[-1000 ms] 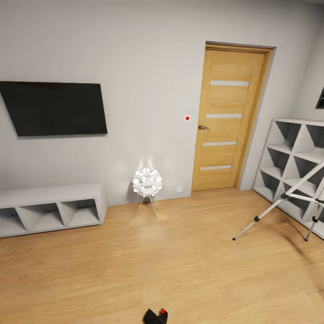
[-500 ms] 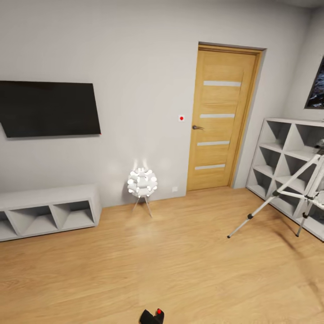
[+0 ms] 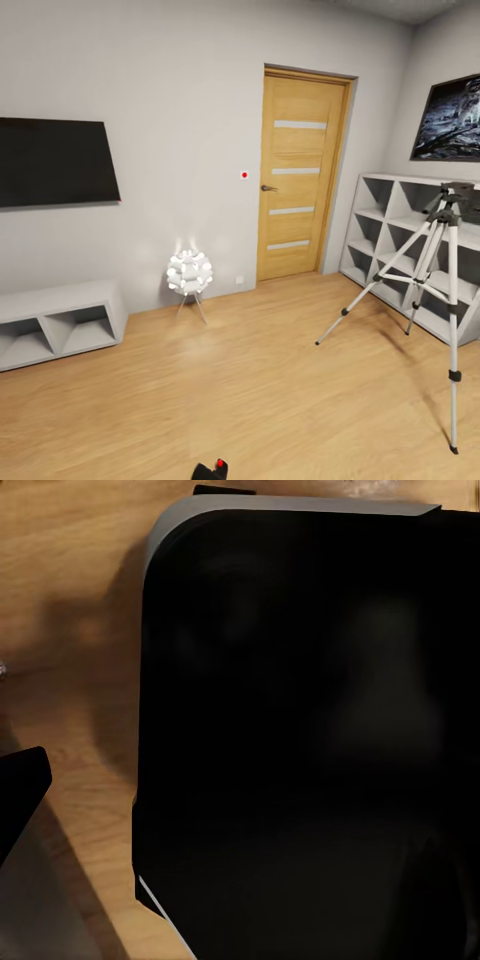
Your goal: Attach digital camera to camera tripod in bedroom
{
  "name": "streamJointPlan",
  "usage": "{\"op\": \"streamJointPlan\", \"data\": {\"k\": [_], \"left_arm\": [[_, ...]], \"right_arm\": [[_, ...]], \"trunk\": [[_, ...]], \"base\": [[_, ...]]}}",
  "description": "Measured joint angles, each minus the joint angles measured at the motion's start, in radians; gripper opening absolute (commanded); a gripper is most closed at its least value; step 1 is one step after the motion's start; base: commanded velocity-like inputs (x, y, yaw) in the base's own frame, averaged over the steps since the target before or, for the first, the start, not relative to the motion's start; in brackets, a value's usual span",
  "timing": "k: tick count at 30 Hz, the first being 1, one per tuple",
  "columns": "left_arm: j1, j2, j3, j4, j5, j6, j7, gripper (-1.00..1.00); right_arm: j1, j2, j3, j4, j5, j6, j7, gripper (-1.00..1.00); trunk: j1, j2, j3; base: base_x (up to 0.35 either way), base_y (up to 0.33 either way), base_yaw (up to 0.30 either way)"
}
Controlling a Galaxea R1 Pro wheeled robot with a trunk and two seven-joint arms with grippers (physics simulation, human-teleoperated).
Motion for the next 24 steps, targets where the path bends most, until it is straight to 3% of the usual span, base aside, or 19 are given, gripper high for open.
{"op": "streamJointPlan", "data": {"k": [9, 24], "left_arm": [[0.0, 0.0, 0.0, 0.0, 0.0, 0.0, 0.0, 1.0], [0.0, -0.001, -0.001, 0.0, 0.0, 0.0, -0.001, 1.0]], "right_arm": [[0.0, 0.0, 0.0, 0.0, 0.001, -0.002, 0.0, 1.0], [0.0, 0.0, 0.0, 0.0, 0.005, 0.0, 0.0, 1.0]], "trunk": [[0.0, 0.0, 0.0], [0.0, 0.0, 0.0]], "base": [[0.0, 0.0, -0.184], [0.0, 0.0, -0.021]]}}
